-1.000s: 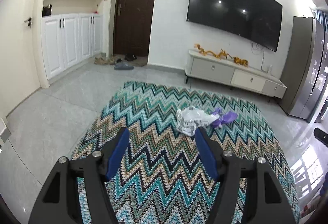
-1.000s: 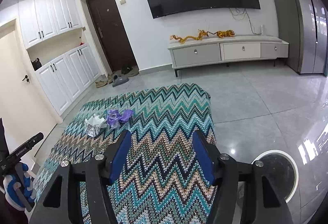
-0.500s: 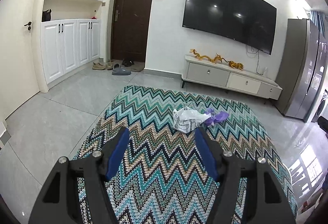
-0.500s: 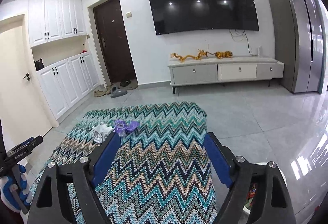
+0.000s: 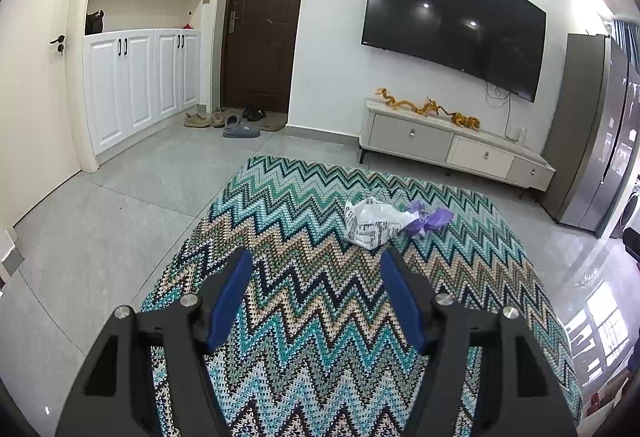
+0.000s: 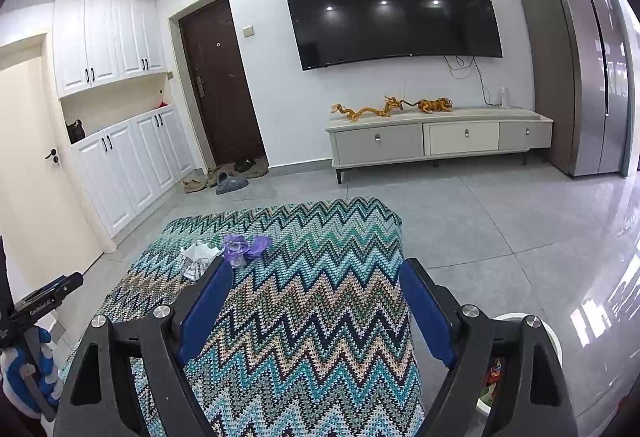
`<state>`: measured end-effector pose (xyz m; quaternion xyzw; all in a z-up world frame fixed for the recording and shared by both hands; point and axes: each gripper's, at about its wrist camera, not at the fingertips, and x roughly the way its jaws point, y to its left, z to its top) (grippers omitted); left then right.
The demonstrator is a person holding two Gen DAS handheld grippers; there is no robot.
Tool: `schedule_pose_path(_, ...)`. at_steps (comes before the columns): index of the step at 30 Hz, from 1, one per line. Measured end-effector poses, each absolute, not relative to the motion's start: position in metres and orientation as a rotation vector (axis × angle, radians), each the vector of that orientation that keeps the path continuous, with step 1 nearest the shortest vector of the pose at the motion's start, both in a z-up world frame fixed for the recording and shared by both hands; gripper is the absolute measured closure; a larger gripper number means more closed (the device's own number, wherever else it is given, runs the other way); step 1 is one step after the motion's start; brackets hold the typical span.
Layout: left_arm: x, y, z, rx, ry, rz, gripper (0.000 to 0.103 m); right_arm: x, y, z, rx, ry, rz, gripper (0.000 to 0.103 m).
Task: Collect trash
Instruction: 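Move both open grippers back toward the white bag and purple bag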
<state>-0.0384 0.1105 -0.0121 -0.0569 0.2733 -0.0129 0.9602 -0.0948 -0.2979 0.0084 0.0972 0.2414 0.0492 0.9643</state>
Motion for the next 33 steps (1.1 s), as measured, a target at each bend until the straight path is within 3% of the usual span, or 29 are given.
schedule_pose_path(33, -0.027, 0.106, -0.026, -0.11, 0.605, -0.011, 0.038, -0.089, -0.315, -0.021, 0.241, 0.553, 0.072, 0.018)
